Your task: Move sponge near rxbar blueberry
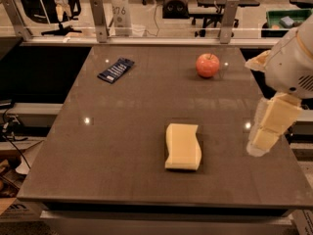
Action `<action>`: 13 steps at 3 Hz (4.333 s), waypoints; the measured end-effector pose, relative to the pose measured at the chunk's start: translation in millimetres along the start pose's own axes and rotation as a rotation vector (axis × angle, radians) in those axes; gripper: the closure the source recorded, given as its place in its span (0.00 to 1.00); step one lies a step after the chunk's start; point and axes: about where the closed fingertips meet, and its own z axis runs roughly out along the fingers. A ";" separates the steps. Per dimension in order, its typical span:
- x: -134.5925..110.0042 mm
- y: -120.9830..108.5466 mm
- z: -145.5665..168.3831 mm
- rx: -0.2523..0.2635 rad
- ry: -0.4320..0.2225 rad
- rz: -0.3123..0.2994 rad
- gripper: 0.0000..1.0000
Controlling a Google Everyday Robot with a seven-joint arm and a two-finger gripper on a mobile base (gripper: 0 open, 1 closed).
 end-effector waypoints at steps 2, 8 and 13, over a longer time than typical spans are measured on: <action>-30.8 22.9 53.9 -0.061 -0.083 -0.065 0.00; -50.9 40.2 143.6 -0.150 -0.076 -0.113 0.18; -85.4 -17.8 102.0 -0.092 -0.060 -0.044 1.00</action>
Offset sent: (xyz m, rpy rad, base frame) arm -0.0016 0.0736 -0.0738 0.1116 0.0420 0.1429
